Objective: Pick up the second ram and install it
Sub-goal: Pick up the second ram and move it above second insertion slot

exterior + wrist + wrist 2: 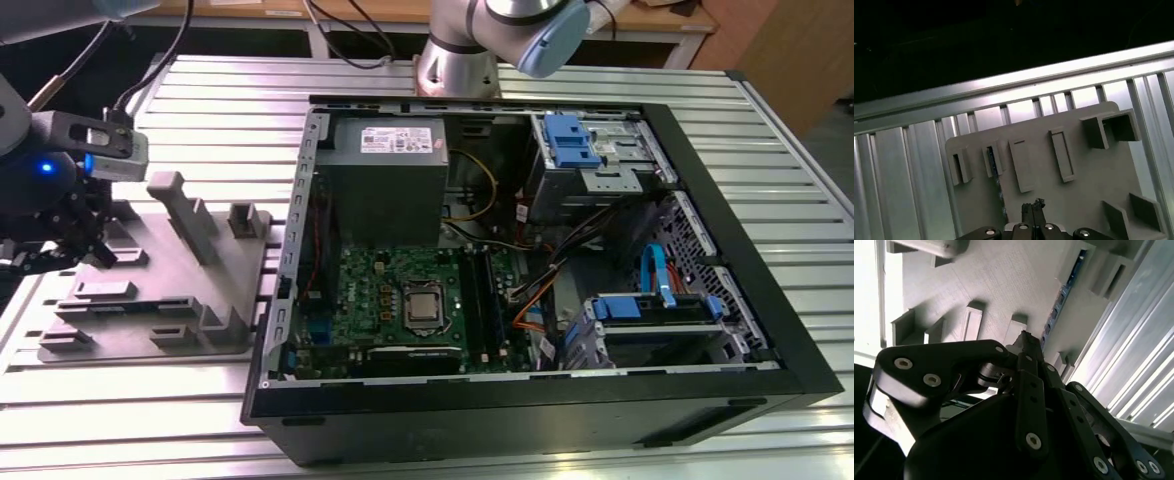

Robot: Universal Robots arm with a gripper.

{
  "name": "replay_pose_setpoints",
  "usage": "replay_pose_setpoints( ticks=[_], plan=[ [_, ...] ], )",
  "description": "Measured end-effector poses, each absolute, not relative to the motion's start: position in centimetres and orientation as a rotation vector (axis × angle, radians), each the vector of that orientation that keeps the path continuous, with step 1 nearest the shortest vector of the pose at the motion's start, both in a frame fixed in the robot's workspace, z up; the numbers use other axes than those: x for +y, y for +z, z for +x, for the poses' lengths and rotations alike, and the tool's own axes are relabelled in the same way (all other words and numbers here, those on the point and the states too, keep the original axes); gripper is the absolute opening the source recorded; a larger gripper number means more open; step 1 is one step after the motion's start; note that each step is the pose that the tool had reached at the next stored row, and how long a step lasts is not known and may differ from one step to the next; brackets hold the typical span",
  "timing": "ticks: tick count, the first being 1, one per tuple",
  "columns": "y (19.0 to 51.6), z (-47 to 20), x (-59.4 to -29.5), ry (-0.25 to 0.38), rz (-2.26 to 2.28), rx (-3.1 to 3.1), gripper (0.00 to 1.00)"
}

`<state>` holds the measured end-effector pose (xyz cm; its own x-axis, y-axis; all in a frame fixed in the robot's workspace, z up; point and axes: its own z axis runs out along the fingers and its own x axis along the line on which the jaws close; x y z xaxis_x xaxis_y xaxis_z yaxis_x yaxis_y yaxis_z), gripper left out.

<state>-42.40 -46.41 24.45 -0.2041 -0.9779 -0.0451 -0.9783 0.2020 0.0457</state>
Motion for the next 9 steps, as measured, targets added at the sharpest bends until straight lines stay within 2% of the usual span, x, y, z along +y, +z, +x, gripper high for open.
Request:
replay_pose_setpoints(
  ticks=[9],
  plan=[
    [24.27, -42.39, -46.41, 0.101, -2.089, 2.340, 0.10]
  ],
)
